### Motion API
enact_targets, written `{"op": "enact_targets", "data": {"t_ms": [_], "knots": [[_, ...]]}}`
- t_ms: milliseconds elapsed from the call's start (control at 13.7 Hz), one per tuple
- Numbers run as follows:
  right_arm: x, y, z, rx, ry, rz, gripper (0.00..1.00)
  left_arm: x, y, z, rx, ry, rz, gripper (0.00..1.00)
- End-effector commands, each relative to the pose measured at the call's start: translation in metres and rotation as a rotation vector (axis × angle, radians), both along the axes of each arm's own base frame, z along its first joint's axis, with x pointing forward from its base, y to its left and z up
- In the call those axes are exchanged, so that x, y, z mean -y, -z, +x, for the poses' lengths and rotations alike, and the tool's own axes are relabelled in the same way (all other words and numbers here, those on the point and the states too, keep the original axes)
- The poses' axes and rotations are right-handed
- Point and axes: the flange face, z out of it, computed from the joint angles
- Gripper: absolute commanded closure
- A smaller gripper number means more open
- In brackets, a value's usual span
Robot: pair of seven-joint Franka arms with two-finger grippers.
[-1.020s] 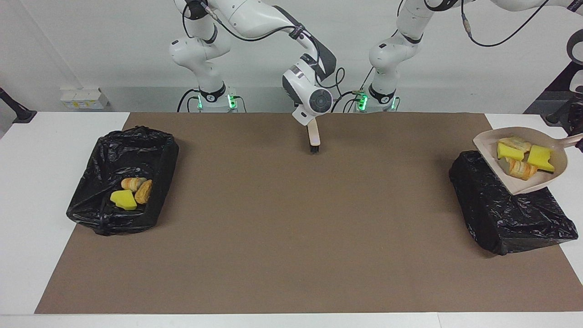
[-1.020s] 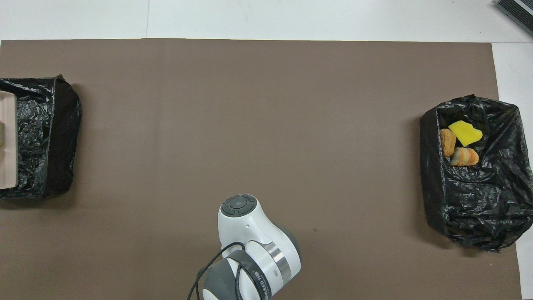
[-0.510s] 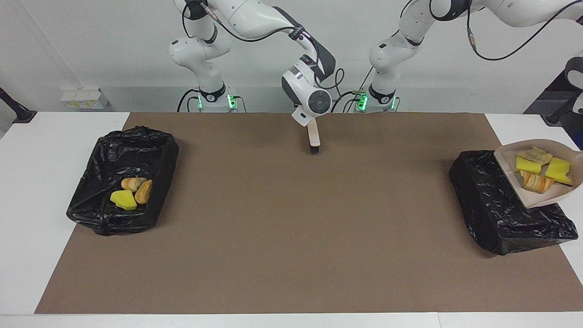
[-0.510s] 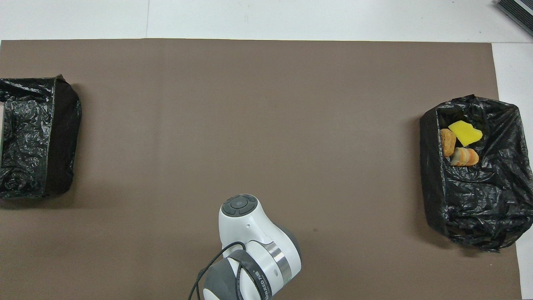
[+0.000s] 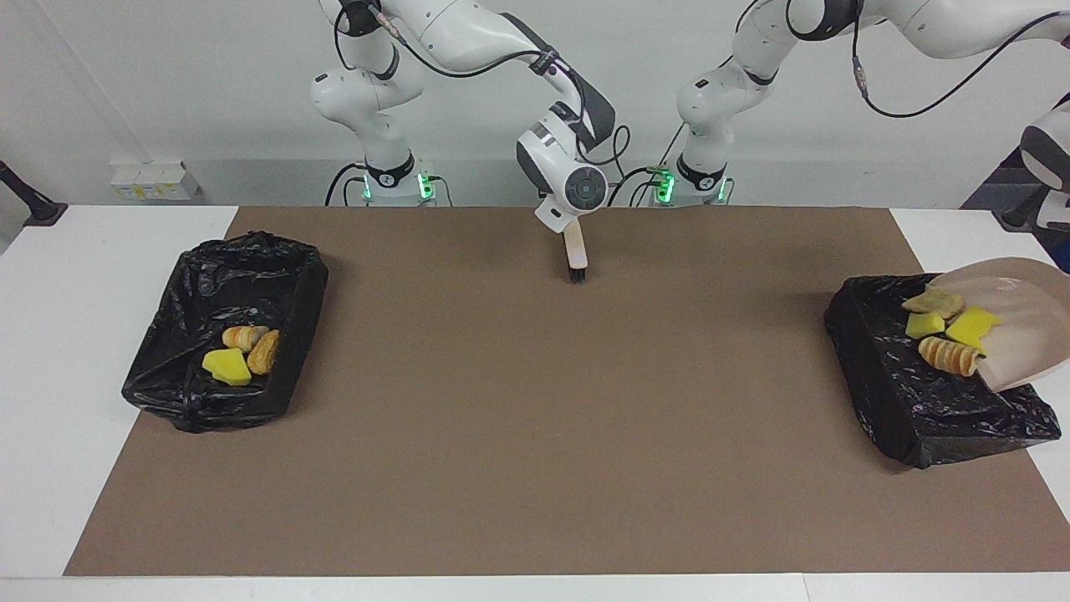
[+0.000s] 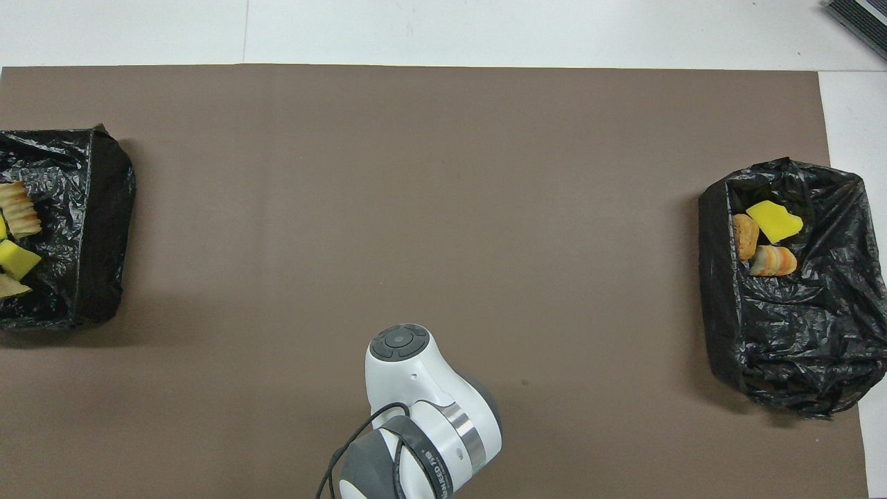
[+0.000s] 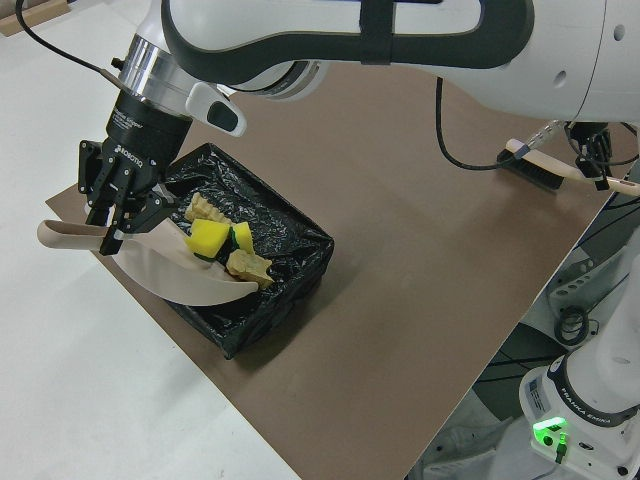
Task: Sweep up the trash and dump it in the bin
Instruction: 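Tip the dustpan over the black bin with the left gripper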
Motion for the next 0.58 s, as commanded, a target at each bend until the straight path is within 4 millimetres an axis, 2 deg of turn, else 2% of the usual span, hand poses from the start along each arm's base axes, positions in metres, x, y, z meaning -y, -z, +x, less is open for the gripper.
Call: {"op": "enact_targets", "data": {"t_ms": [0,364,510], "knots": [[0.004,-0.004,-0.002,0.007,0.011,0.036,1.0,0.009,-0.023,-0.005,0.025,-0.001,0.057,1.0],[0.003,-0.003,-0.002,0.019,0.012,0.044,1.0,0.006,-0.075,-0.026,0.057,-0.014,0.131,1.0],[0.003,0.0,-0.002,0.028,0.015,0.049,1.0,0.019,-0.077,-0.027,0.034,-0.035,0.118,1.0]]}}
